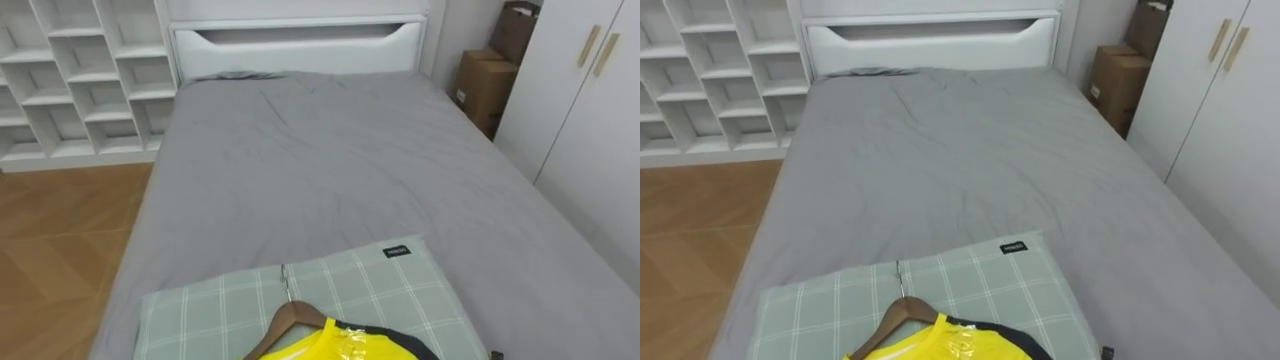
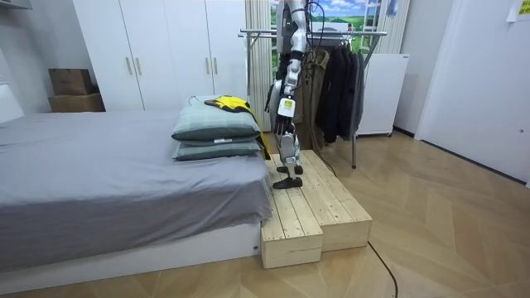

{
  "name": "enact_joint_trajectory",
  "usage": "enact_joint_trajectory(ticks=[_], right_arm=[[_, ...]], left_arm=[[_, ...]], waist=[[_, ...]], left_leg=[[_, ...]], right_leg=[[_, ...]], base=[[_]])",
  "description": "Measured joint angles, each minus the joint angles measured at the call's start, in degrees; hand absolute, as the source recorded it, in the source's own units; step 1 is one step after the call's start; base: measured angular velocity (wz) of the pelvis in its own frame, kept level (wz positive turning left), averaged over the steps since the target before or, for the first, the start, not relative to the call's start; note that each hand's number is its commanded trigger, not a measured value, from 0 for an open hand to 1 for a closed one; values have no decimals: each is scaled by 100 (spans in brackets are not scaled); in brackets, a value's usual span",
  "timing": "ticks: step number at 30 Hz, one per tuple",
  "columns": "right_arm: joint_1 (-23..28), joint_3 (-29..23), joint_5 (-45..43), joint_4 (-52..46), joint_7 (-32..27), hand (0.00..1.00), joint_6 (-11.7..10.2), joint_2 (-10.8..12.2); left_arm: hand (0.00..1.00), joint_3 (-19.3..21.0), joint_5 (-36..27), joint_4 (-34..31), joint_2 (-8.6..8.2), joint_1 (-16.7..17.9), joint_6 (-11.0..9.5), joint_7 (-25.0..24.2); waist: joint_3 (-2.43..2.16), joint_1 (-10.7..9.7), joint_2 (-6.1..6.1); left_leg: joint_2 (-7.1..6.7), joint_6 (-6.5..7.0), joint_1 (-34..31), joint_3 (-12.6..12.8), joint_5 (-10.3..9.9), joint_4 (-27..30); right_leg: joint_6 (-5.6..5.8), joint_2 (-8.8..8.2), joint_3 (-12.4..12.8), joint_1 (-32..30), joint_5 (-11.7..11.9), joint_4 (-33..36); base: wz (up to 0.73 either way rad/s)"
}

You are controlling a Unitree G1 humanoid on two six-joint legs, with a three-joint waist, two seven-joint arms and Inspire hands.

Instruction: Hang clothes

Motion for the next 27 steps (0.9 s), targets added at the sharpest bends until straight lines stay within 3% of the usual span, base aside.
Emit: enact_joint_trajectory(ticks=[6, 11, 20, 27], right_arm=[[11, -54, -80, 1, 20, 0, -2, -38], [8, -54, -90, -7, 46, 0, 2, -85], [-21, -175, -327, 1, -11, 0, 0, -222], [-43, -229, -555, -14, -57, 0, 1, -276]], left_arm=[[0, 341, 1103, -72, 75, -47, 29, 426], [0, 521, 1595, -218, 190, -201, 40, 916], [0, 545, 2339, -373, 327, -326, 49, 1813], [0, 513, 3142, -945, 331, -376, 109, 2216]], waist=[[13, -15, 41], [-4, -19, 110], [11, -127, 205], [-16, -176, 153]], left_leg=[[13, 0, 96, -40, -2, 24], [-15, 2, 96, -50, 1, 35], [-25, 7, 176, -45, 12, -58], [-38, -17, 167, -161, 26, -50]], right_leg=[[0, 0, -21, 129, 0, -7], [-5, -8, -20, 127, -4, -29], [13, -25, -62, 156, -19, -52], [14, -3, -19, 165, -20, -100]], base=[[1], [0], [-1], [-1]])
